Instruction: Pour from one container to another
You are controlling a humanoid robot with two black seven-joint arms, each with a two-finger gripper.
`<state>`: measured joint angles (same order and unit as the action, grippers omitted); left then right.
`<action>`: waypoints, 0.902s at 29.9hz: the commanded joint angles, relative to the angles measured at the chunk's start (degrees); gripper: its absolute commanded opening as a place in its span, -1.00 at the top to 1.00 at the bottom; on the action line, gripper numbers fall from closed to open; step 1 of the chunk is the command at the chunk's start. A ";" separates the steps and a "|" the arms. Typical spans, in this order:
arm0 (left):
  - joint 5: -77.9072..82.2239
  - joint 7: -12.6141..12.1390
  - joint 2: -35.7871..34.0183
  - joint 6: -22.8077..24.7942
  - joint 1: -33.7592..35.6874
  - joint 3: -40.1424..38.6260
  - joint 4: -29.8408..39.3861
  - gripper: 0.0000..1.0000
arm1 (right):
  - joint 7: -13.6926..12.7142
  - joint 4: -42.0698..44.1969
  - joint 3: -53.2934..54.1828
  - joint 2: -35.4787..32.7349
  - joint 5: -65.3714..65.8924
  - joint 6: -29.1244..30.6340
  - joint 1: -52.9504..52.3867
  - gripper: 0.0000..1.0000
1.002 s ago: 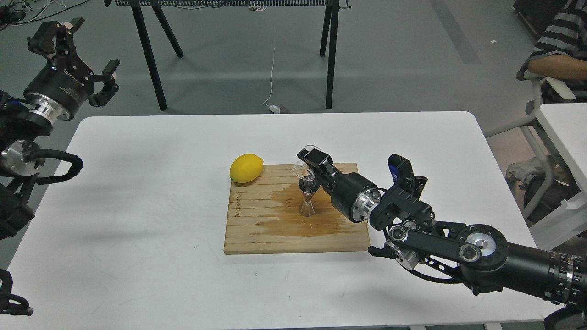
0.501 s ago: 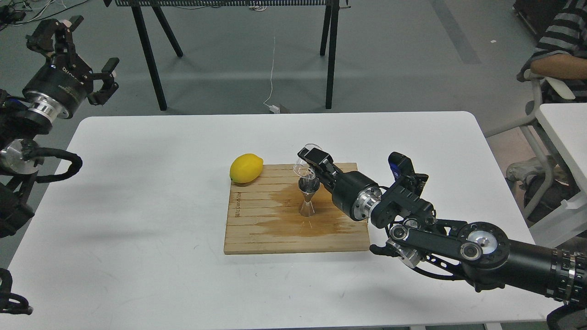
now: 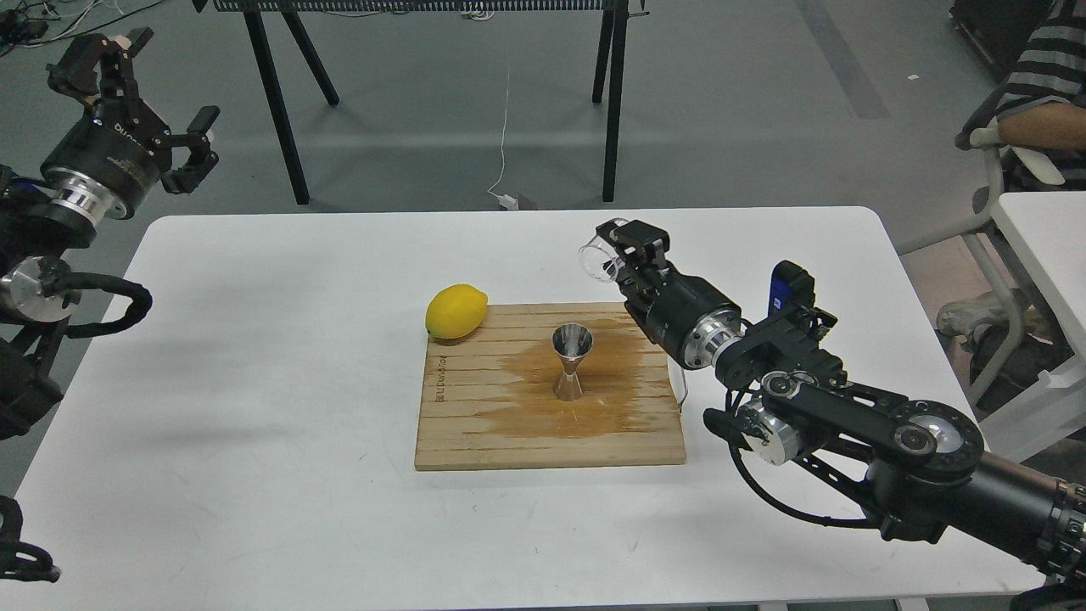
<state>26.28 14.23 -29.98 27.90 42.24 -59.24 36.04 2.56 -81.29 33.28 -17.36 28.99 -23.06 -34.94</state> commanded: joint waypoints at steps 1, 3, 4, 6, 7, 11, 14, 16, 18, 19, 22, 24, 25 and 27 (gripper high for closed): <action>0.00 -0.08 0.01 -0.04 0.04 0.00 0.08 -0.99 | 0.34 -0.10 11.51 1.53 -8.84 2.48 4.78 0.30; 0.00 -0.17 0.01 -0.04 0.13 0.09 0.00 -0.99 | 0.34 -0.01 19.24 2.15 -14.90 5.55 8.38 0.30; 0.00 -0.17 0.01 -0.04 0.21 0.09 0.08 -0.99 | 0.34 0.08 22.58 2.15 -17.11 7.05 10.05 0.30; 0.00 -0.26 0.01 0.05 0.48 0.18 0.00 -0.99 | 0.42 0.69 29.44 2.42 -20.89 10.47 13.66 0.30; 0.00 -0.26 -0.08 0.05 0.74 0.18 0.08 -0.99 | 0.42 1.48 32.95 2.59 -22.56 12.23 15.32 0.30; 0.00 -0.35 0.01 -0.04 1.01 0.18 0.00 -0.99 | 0.42 6.39 42.81 6.36 -28.45 21.71 22.44 0.28; 0.00 -0.35 0.01 -0.04 1.09 0.18 0.00 -0.99 | 0.42 12.10 47.21 7.16 -32.49 28.84 24.83 0.27; 0.00 -0.35 0.01 0.05 1.44 0.18 0.00 -0.99 | 0.42 17.10 48.71 7.43 -36.44 32.53 25.18 0.26; 0.00 -0.35 -0.08 0.05 1.45 0.18 0.00 -0.99 | 0.42 22.29 48.98 7.69 -40.48 36.57 25.10 0.26; 0.00 -0.35 -0.08 0.05 1.45 0.18 0.00 -0.99 | 0.42 24.40 48.98 7.95 -42.16 38.24 25.10 0.25; 0.00 -0.26 -0.17 0.05 1.36 0.26 0.08 -0.99 | 0.43 29.94 48.98 9.27 -43.58 40.28 24.57 0.25; 0.00 -0.26 -0.17 0.05 1.36 0.27 0.08 -0.99 | 0.51 32.59 48.98 10.67 -43.67 40.37 23.96 0.25; 0.00 -0.26 -0.25 0.05 1.36 0.27 0.08 -0.99 | 0.60 33.64 48.98 11.38 -43.67 40.37 23.34 0.25; 0.00 -0.26 -0.25 0.10 1.36 0.27 0.08 -0.99 | 0.86 34.97 48.98 12.26 -43.93 39.93 22.64 0.25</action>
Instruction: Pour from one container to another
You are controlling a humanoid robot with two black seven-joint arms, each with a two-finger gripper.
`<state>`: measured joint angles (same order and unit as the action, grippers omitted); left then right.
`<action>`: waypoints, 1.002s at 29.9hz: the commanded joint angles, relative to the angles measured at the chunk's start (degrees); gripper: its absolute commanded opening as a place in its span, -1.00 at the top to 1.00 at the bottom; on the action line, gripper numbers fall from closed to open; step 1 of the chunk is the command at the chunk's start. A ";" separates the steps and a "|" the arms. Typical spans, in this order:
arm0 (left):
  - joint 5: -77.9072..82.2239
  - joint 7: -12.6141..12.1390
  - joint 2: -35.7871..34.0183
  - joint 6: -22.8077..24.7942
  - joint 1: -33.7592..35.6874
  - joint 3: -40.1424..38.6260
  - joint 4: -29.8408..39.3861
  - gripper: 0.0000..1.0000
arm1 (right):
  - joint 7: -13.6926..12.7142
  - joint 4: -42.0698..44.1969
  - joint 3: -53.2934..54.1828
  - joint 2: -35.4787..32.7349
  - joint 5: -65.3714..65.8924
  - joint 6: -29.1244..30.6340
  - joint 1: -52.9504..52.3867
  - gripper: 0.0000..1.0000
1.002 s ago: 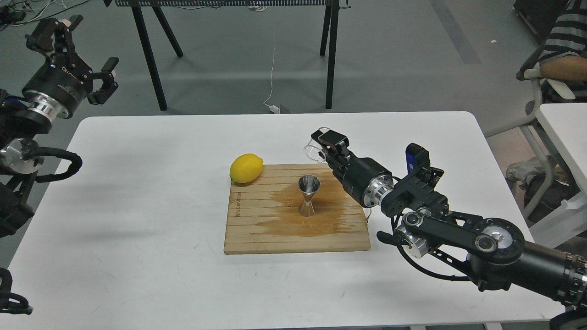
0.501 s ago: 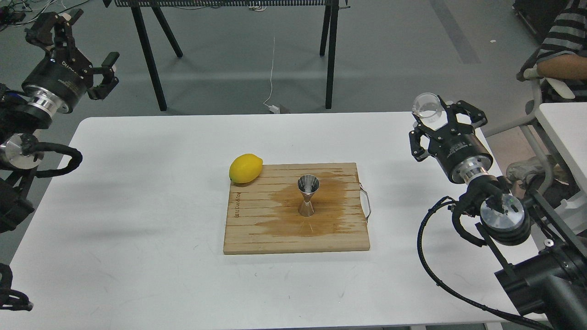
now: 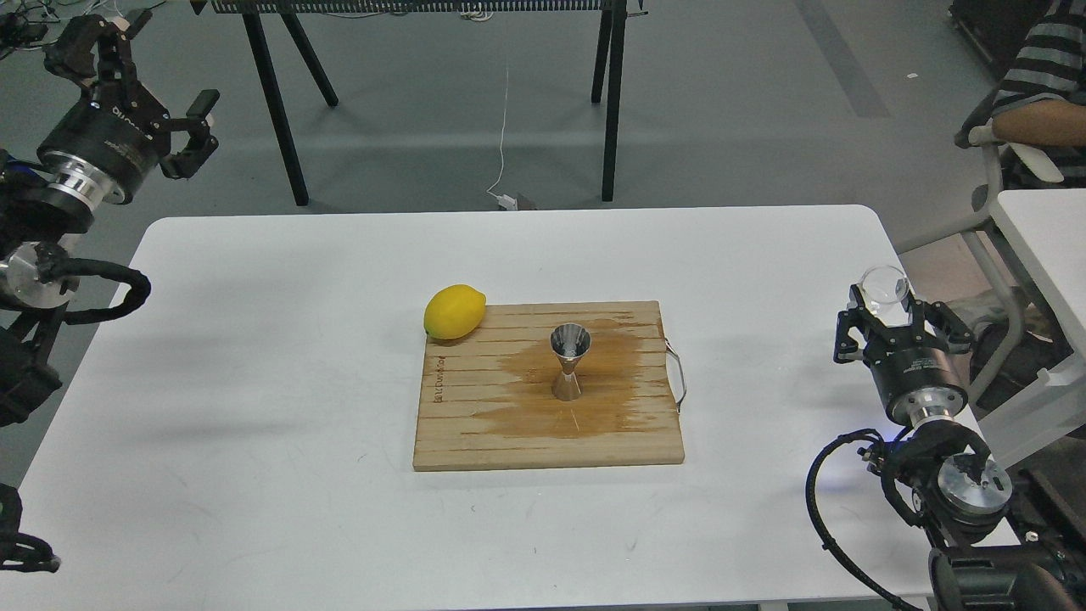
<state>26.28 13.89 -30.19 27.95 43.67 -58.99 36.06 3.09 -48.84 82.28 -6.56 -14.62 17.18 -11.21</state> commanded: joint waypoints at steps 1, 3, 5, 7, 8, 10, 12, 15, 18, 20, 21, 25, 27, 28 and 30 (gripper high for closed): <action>0.00 0.08 -0.13 0.05 -0.07 0.01 -0.02 -0.99 | 0.77 3.13 0.08 1.81 -0.41 -1.09 -1.36 0.25; 0.00 0.08 -0.40 0.05 -0.07 0.01 -0.02 -0.99 | 1.73 3.31 0.08 2.25 -0.50 -4.50 -2.14 0.25; 0.00 0.08 -0.40 0.00 -0.07 0.01 0.07 -0.99 | 2.35 3.22 0.08 2.34 -0.50 -7.23 -2.76 0.25; 0.00 0.08 -0.31 -0.01 -0.07 0.01 0.07 -0.99 | 2.79 3.31 0.25 2.60 -0.50 -9.26 -3.46 0.25; 0.00 0.08 -0.22 -0.01 -0.07 0.01 0.07 -0.99 | 2.79 3.40 0.51 2.86 -0.50 -10.23 -3.73 0.25; 0.00 0.08 -0.22 -0.01 -0.07 0.01 0.07 -0.99 | 2.71 3.40 0.87 3.65 -0.50 -11.46 -3.91 0.24; 0.00 0.08 -0.22 -0.01 -0.07 0.01 0.07 -0.99 | 2.18 3.31 0.69 4.01 -0.59 -12.34 -4.26 0.25; 0.00 0.08 -0.13 -0.01 -0.16 0.01 0.07 -0.99 | 2.18 3.04 0.08 4.36 -0.85 -14.19 -5.05 0.25; 0.00 0.08 -0.13 -0.09 -0.07 0.01 0.07 -0.99 | 2.18 3.22 0.25 5.32 -0.94 -14.28 -5.66 0.25; 0.00 0.08 -0.22 -0.01 -0.07 0.01 0.07 -0.99 | 2.09 3.22 0.08 5.68 -0.94 -14.28 -5.66 0.24; 0.00 0.08 -0.22 -0.09 -0.07 0.01 0.15 -0.99 | 2.09 3.22 0.08 5.76 -0.94 -14.19 -5.58 0.23; 0.00 0.08 -0.31 -0.27 -0.07 0.01 1.30 -0.99 | 2.09 3.57 -0.01 6.11 -0.85 -14.01 -5.23 0.10; 0.00 0.08 -0.22 -0.44 -0.07 0.01 1.21 -0.99 | 2.00 4.10 0.08 6.56 -0.94 -14.19 -5.23 -0.25; 0.00 0.08 -0.13 -0.71 -0.07 0.01 1.30 -0.99 | 2.09 4.19 0.16 6.56 -0.94 -14.28 -5.31 -0.32; 0.00 0.08 -0.13 -1.06 -0.07 0.01 1.39 -0.99 | 2.09 4.71 0.17 6.56 -1.20 -14.37 -5.23 -0.32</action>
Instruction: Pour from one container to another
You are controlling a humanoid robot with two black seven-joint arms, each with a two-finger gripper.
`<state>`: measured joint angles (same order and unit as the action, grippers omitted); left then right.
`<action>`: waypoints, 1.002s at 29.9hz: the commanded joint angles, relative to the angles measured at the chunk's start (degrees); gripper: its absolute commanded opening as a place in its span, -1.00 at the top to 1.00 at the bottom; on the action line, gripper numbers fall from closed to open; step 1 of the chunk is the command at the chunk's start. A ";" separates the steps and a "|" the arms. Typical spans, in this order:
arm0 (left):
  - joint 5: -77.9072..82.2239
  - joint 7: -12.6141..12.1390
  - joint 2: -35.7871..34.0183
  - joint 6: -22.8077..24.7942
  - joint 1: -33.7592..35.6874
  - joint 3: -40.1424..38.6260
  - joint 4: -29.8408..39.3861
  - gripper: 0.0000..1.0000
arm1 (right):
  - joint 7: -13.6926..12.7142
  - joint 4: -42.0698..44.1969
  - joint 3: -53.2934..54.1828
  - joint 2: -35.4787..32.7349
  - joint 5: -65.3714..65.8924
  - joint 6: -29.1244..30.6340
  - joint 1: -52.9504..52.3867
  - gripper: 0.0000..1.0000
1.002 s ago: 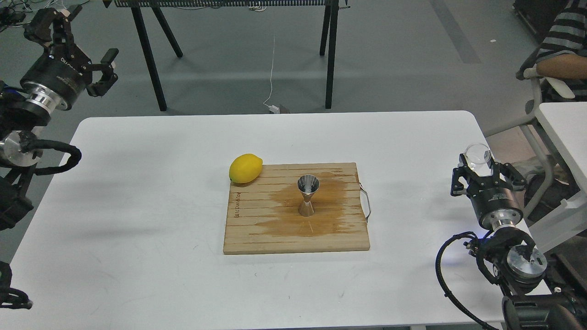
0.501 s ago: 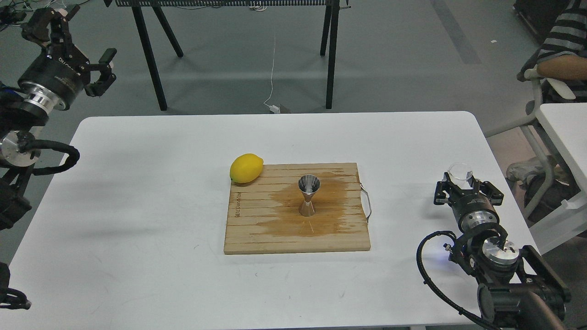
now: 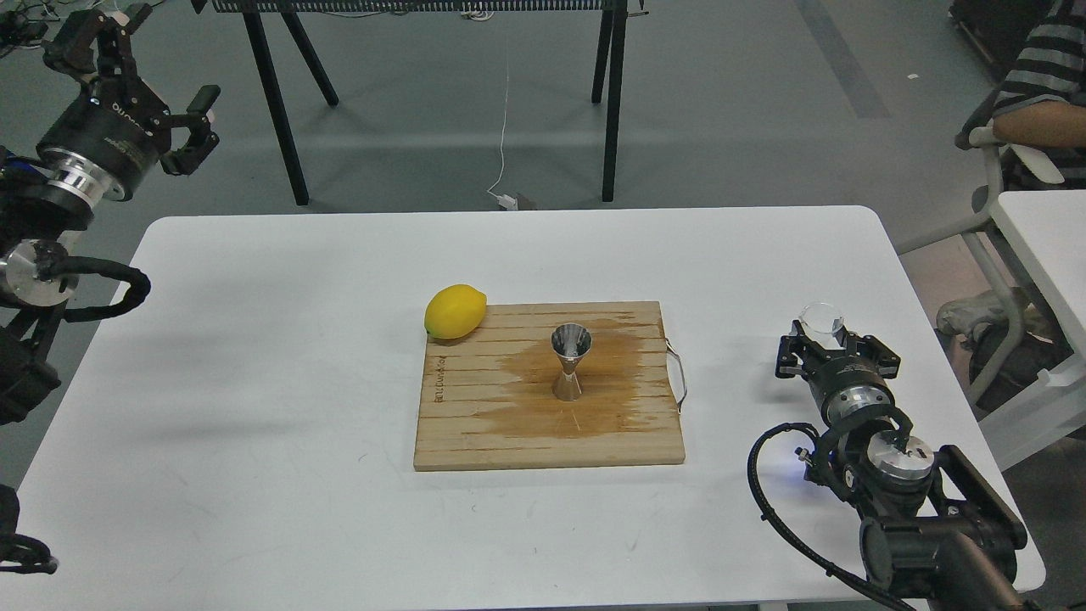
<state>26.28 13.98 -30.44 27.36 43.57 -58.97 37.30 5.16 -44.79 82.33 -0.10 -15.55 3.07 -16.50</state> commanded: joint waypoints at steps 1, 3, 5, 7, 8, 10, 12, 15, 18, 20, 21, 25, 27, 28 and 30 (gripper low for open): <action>0.00 0.00 0.11 -0.46 -0.06 0.00 0.23 -0.99 | 0.03 1.37 0.02 0.10 -0.27 -0.35 0.06 -0.33; 0.00 0.00 0.03 -0.46 -0.06 0.00 0.31 -0.99 | 0.03 2.34 0.02 0.10 -0.36 -0.35 0.06 -0.36; 0.00 0.00 -0.06 -0.46 -0.15 0.00 0.31 -0.99 | 0.03 2.34 0.02 0.10 -0.36 -0.35 0.06 -0.48; 0.00 0.00 -0.06 -0.46 -0.15 0.00 0.31 -0.99 | -0.06 1.82 0.02 0.10 -0.45 -0.26 0.24 -0.67; 0.00 0.00 -0.06 -0.46 -0.15 0.00 0.31 -0.99 | 0.03 1.72 -0.07 0.10 -0.79 -0.26 0.24 -0.75; 0.00 0.09 -0.06 -0.46 -0.15 0.00 0.31 -0.99 | -0.06 1.11 0.02 0.10 -1.06 0.09 0.24 -0.86; 0.00 0.00 -0.06 -0.46 -0.15 0.00 0.31 -0.99 | -0.06 -0.11 0.02 0.10 -1.15 0.35 0.41 -0.88; 0.00 0.09 -0.15 -0.46 -0.15 0.00 0.31 -0.99 | -0.06 -4.32 -0.07 0.10 -1.06 0.62 2.25 -0.89; 0.00 0.09 -0.24 -0.46 -0.15 0.00 0.31 -0.99 | -0.06 -9.94 0.19 -1.12 -1.06 0.62 4.71 -0.89; 0.00 0.17 -0.24 -0.55 -0.15 0.00 0.31 -0.99 | -0.06 -14.08 0.20 -3.58 -1.06 0.62 5.42 -0.89; 0.00 0.17 -0.24 -0.55 -0.15 0.00 0.31 -0.99 | -0.06 -15.40 -0.07 -4.55 -0.97 0.79 5.42 -0.89; 0.00 0.17 -0.06 -0.55 -0.15 0.00 0.31 -0.99 | 0.29 -18.23 -1.64 -8.41 0.08 1.40 1.40 -0.97; 0.00 0.09 0.03 -0.64 -0.06 0.00 0.23 -0.99 | 0.38 -17.79 -4.45 -11.05 2.00 2.55 -2.29 -0.97; 0.00 -0.09 0.11 -0.81 -0.06 0.00 0.05 -0.99 | 0.64 -17.53 -6.29 -12.80 3.84 2.99 -4.14 -0.97; 0.00 0.08 0.20 -1.25 -0.24 0.00 -0.39 -0.99 | 0.91 -17.44 -8.67 -15.79 7.36 3.78 -7.13 -0.97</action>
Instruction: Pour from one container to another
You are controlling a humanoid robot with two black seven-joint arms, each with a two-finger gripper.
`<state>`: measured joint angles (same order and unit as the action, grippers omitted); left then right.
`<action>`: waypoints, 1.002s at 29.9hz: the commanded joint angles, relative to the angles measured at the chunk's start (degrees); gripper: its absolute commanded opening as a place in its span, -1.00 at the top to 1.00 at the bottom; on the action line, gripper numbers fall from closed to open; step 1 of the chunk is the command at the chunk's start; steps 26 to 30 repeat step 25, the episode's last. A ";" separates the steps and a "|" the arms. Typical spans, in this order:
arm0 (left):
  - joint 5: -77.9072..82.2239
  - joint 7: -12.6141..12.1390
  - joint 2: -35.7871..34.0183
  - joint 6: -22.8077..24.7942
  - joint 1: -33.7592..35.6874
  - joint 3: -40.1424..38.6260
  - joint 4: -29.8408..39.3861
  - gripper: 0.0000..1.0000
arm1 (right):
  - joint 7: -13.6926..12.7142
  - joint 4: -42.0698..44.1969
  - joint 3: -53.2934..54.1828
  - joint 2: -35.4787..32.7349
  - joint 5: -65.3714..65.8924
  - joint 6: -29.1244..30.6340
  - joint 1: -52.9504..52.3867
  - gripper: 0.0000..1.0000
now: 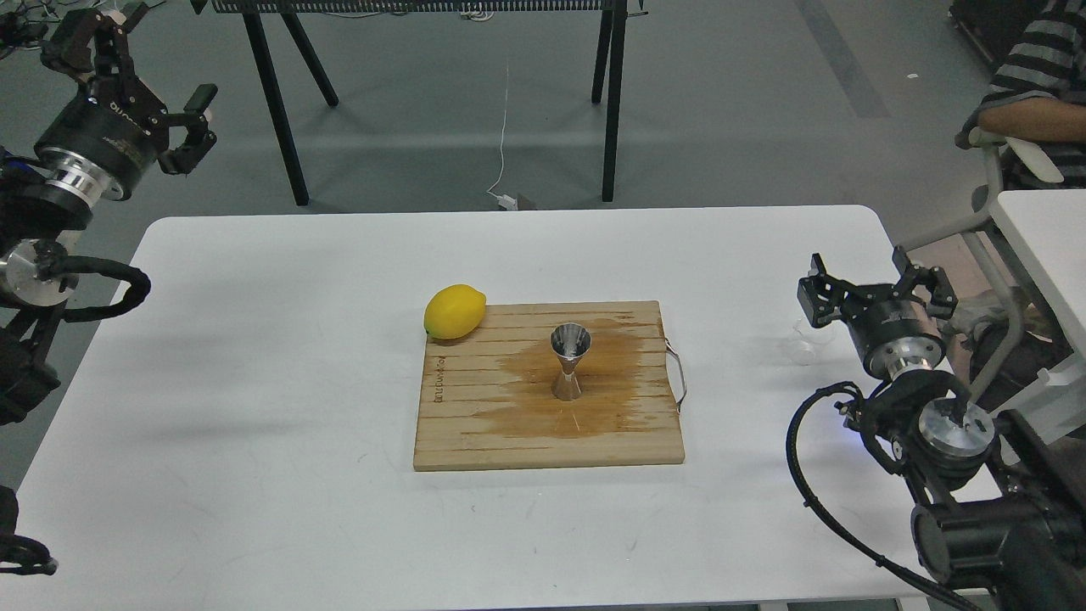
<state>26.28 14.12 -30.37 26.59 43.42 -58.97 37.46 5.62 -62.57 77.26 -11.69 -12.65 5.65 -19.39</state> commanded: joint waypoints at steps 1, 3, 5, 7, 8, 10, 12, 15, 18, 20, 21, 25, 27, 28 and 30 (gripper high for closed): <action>-0.09 0.03 0.22 -0.57 -0.26 0.00 -0.55 -0.99 | 0.44 0.60 -3.87 -5.09 5.70 1.73 -5.20 -0.97; -0.18 0.12 0.66 -0.66 -0.44 -0.09 -0.81 -0.99 | 0.36 2.61 -4.74 -6.41 8.16 4.01 -6.70 -0.98; -0.35 0.21 1.71 -0.75 -0.61 -0.26 -2.38 -0.99 | 0.27 6.38 -6.32 -6.59 11.14 7.96 -8.28 -0.99; -0.61 0.30 4.17 -0.66 -0.53 -0.70 -6.33 -0.99 | 0.09 10.60 -8.69 -6.59 11.60 12.17 -9.69 -0.99; -1.31 0.64 5.57 -0.40 -0.53 -0.79 -8.87 -0.99 | -0.08 13.15 -9.57 -6.33 11.60 14.54 -9.96 -0.99; -3.42 1.87 6.90 0.30 -0.61 -0.18 -12.31 -0.99 | -0.26 17.98 -10.37 -5.98 11.51 18.94 -9.96 -0.99; -5.26 2.58 7.69 1.41 -0.79 0.00 -13.73 -0.99 | -0.09 21.42 -10.29 -5.45 11.42 21.06 -9.87 -0.99; -5.89 3.37 9.45 1.41 -2.28 0.00 -13.82 -0.99 | 0.44 21.96 -9.32 -3.52 10.99 21.25 -8.91 -0.99; -5.89 4.77 10.86 1.41 -2.90 -0.09 -13.82 -0.99 | 0.53 21.79 -9.23 -2.90 10.98 21.25 -8.12 -0.99; -5.98 5.39 11.04 1.41 -2.90 -0.09 -13.82 -0.99 | 0.44 21.70 -9.14 -2.90 10.98 21.25 -8.11 -0.99; -5.98 5.57 11.04 1.41 -2.90 0.00 -13.73 -0.99 | 0.44 21.61 -9.06 -2.90 10.98 21.25 -8.11 -0.99; -6.06 5.75 11.21 1.41 -2.73 -0.09 -13.73 -0.99 | 0.53 21.52 -8.97 -2.90 10.90 21.16 -8.03 -0.99; -6.06 5.75 11.21 1.41 -2.73 -0.09 -13.73 -0.99 | 0.53 21.52 -8.97 -2.90 10.90 21.16 -8.03 -0.99; -6.06 5.75 11.21 1.41 -2.73 -0.09 -13.73 -0.99 | 0.53 21.52 -8.97 -2.90 10.90 21.16 -8.03 -0.99; -6.06 5.75 11.21 1.41 -2.73 -0.09 -13.73 -0.99 | 0.53 21.52 -8.97 -2.90 10.90 21.16 -8.03 -0.99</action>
